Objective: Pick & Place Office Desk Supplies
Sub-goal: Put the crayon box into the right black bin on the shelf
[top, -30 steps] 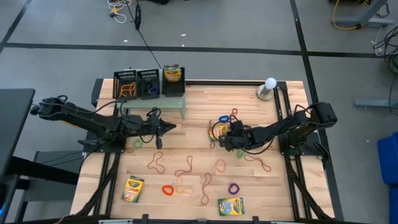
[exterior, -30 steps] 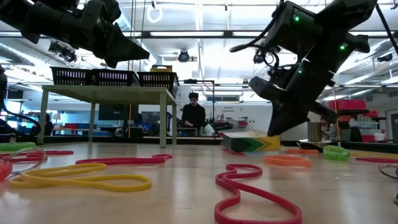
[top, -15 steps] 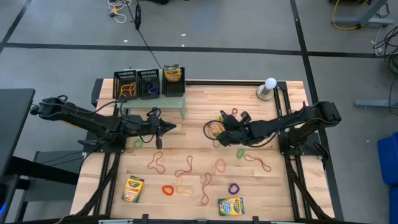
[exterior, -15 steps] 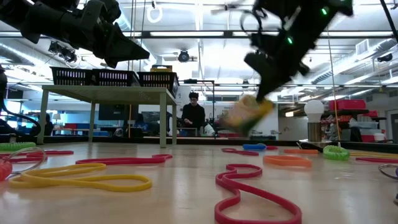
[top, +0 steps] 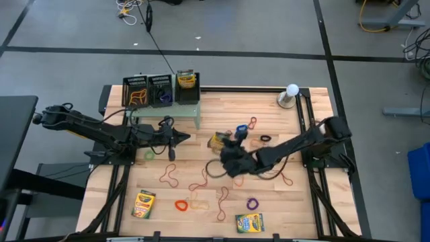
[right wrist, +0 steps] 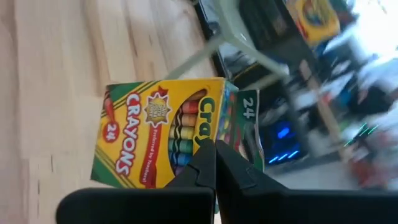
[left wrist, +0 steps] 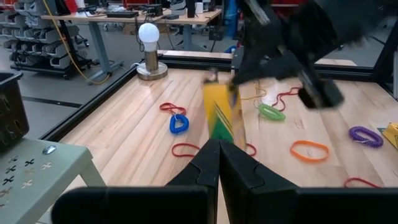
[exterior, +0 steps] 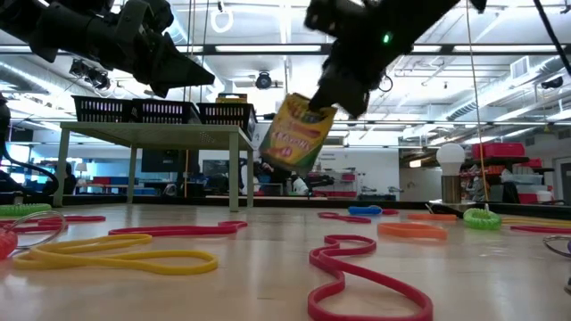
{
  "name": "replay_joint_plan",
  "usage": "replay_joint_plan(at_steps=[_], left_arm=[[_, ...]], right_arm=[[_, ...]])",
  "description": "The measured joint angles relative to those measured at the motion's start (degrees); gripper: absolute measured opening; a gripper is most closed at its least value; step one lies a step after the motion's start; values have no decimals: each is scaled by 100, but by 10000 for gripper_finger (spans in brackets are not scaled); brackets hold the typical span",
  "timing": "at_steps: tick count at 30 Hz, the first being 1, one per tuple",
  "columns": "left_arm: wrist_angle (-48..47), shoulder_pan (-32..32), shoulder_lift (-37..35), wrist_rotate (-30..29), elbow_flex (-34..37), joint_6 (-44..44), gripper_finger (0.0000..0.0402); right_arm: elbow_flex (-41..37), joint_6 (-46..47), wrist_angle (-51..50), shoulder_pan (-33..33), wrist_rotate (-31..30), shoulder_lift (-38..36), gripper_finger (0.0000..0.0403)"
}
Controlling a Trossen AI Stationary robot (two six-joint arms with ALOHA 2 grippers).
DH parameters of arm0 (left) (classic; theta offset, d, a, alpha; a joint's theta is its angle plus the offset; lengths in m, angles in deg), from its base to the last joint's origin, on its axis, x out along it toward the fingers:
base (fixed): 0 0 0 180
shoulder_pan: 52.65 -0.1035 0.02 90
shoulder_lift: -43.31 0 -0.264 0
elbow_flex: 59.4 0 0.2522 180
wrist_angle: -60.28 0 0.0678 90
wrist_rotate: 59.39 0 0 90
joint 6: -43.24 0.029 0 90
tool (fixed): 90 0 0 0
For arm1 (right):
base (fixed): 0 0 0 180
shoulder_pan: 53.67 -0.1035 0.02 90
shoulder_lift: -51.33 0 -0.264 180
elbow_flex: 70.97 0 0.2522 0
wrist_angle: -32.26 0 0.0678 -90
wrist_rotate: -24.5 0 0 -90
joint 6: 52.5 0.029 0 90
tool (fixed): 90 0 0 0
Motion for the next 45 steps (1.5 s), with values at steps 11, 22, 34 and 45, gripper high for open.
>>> replay_joint_plan(at_steps=[11,22,34,45], left_arm=[[-7,1,-1,2,-1,1,12],[-7,-1,-1,0,-1,1,12],[-9,1,-1,0,-1,1,12],[-11,1,0,0,-1,0,12]], right_arm=[[2,-3463,2308,-236,-640,1373,0],[605,-4476,2664,-167,-151,2030,0],[614,-4623,2874,-176,-5,2060,21],[608,-4504,2879,-245,-156,2064,105]])
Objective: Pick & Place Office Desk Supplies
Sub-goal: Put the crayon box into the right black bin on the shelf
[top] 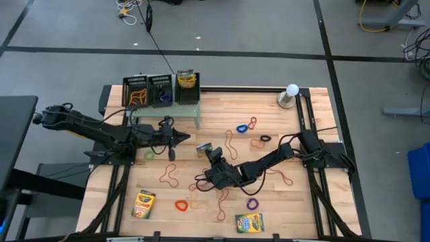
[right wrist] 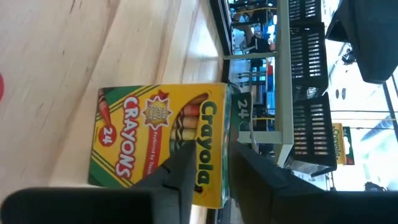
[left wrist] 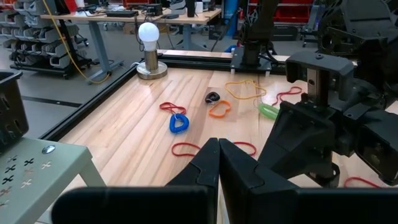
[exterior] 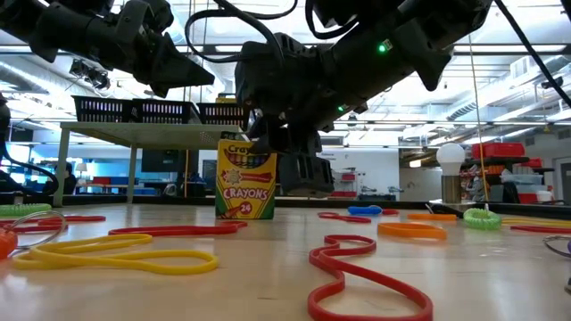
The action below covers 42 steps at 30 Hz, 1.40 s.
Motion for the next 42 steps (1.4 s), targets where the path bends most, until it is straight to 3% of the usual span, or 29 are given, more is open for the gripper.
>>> replay_joint_plan(at_steps=[7,13,17,19,21,24,27,30,33,37,42], left_arm=[[2,-1,-1,0,0,0,12],[2,0,1,0,2,-1,12],[1,-2,0,0,0,0,12],[2,0,-1,2,0,-1,12],[2,-2,-1,0,0,1,12],[0,0,-1,0,0,1,12],[32,-7,1,-21,2,96,12],[199,-9,-6,-165,0,364,12],[175,-9,1,-175,2,334,12],[216,-7,1,-172,2,296,12],[259,2,1,-19,2,-733,12]], right_arm=[[-9,237,137,-53,-85,-34,156],[-9,-308,1081,-199,-455,-45,187],[-9,-216,1019,-170,-1081,-249,183],[-9,-132,775,-164,-1677,-434,171],[-9,146,385,-172,-1897,-686,152],[-9,1715,-689,-195,-1098,-1272,110],[-4,3655,-2180,-17,592,-1841,54],[-126,4460,-3032,238,1470,-2271,10],[-699,4827,-2897,379,1681,-2742,15],[-1933,5155,-1862,499,1770,-3440,14],[-3271,5833,-500,474,1775,-4183,6]])
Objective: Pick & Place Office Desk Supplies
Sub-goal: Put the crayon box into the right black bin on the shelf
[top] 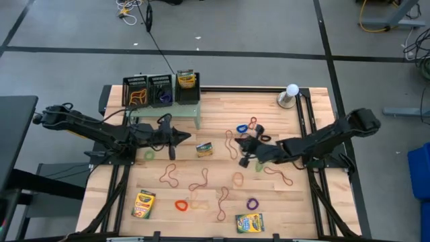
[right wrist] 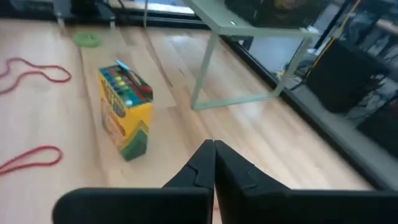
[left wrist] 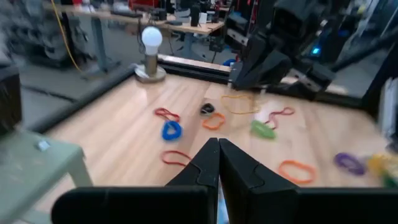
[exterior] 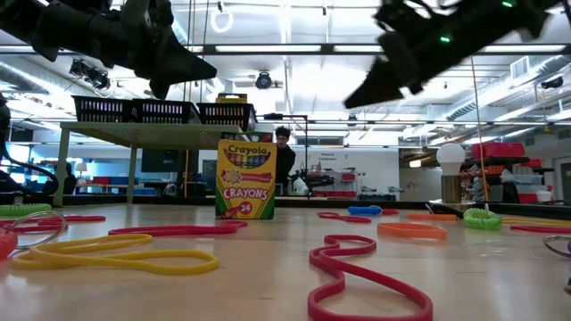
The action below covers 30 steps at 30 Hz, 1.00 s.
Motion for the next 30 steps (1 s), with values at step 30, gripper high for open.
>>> replay_joint_plan(at_steps=[30], left_arm=[[-5928,-326,2355,1048,-4740,-994,64]], right_arm=[[-1142,19,1122,51,-172,-595,11]])
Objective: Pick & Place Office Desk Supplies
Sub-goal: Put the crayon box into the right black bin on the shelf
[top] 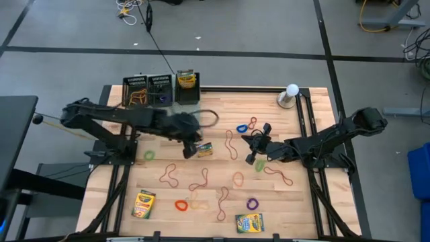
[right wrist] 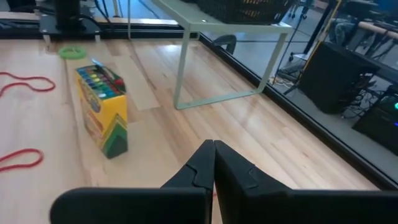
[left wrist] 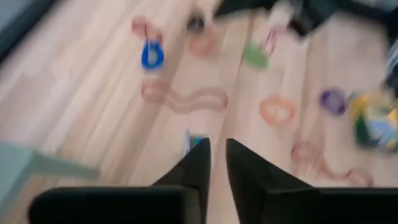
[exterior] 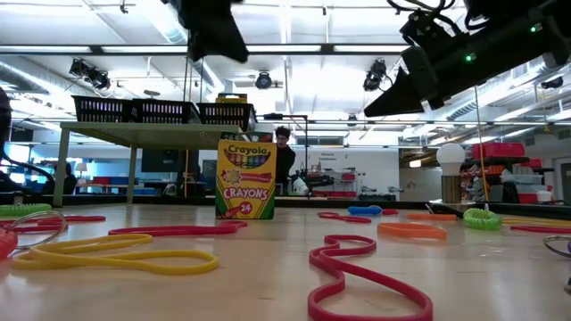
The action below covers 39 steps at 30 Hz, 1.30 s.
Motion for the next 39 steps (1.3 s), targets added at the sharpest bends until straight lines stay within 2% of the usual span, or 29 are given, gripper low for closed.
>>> replay_joint_plan(at_steps=[4,7,16,21,25,29,33,36,39], left_arm=[[-1090,29,858,95,-803,16,108],[-1486,15,1338,333,-1156,58,141],[-1540,-237,2180,623,-1362,101,242],[-1512,-321,2540,579,-1362,311,264],[-1463,-328,2770,509,-1362,583,256],[-1386,-323,2968,628,-1365,631,227],[-1380,-325,3031,593,-1362,649,179],[-1362,-325,3025,310,-1362,812,130],[-1405,-341,2917,349,-1365,938,89]], right_arm=[[0,-12,-2,46,-3,2,11],[0,-20,-2,48,-2,2,11],[0,-109,-7,48,0,4,11],[0,-109,-9,48,0,4,11],[0,-112,-11,48,0,4,11],[0,-114,-15,50,0,4,11],[-2,-161,-33,50,2,4,11],[-2,-171,-33,50,2,5,11],[-2,-196,-31,50,2,7,11]])
